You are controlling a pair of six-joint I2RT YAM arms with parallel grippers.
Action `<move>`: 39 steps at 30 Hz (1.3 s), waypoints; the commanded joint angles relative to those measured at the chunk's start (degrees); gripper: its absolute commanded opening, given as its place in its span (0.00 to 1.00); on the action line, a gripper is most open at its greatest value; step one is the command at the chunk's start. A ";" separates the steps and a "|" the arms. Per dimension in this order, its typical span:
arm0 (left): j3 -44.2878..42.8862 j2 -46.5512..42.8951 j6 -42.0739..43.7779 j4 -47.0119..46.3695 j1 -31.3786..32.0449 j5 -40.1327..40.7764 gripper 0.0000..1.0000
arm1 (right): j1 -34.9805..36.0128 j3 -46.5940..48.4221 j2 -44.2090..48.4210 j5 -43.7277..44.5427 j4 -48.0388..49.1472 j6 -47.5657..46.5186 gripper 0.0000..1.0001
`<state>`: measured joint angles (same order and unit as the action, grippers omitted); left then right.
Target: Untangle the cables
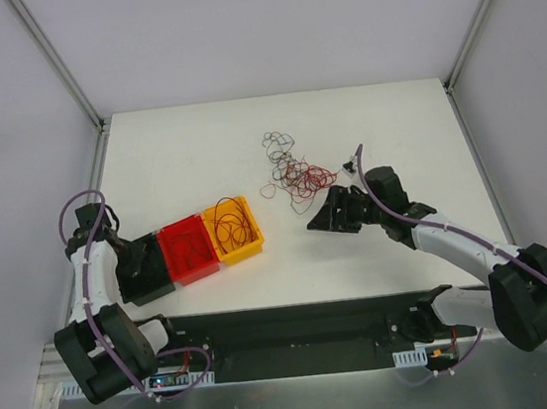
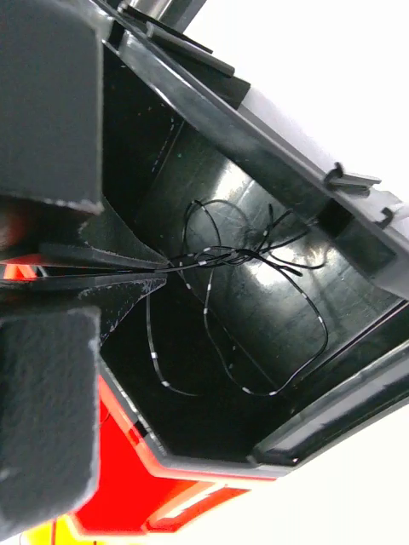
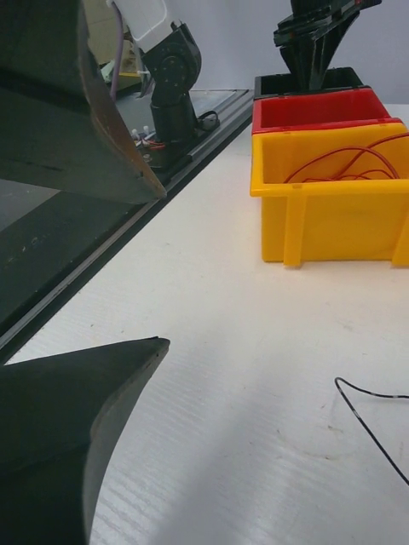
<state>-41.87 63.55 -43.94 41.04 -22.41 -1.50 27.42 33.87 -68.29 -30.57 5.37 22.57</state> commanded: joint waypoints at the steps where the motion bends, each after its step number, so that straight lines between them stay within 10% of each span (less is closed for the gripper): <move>1: -0.84 2.89 1.49 -0.08 0.53 -0.70 0.00 | 0.88 -0.12 1.76 3.40 5.53 2.30 0.67; 6: -1.29 1.06 0.09 0.62 0.53 -0.09 0.00 | 1.93 3.48 -2.01 2.36 5.01 1.52 0.67; 13: -4.88 -7.03 2.63 0.63 0.53 -1.93 0.59 | 5.62 12.26 -10.62 3.49 0.71 -2.52 0.66; 17: -7.35 -10.72 4.30 0.62 0.53 -3.07 0.74 | 8.08 15.00 -13.88 5.78 -1.76 -3.67 0.66; 39: -12.97 -14.16 11.78 -16.07 12.12 -30.14 0.92 | 22.49 27.03 -35.05 7.01 16.34 5.29 0.60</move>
<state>-51.72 50.06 -33.34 30.26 -12.45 -26.96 46.13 55.75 -99.98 -25.30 16.32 25.58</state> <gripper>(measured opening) 0.916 0.602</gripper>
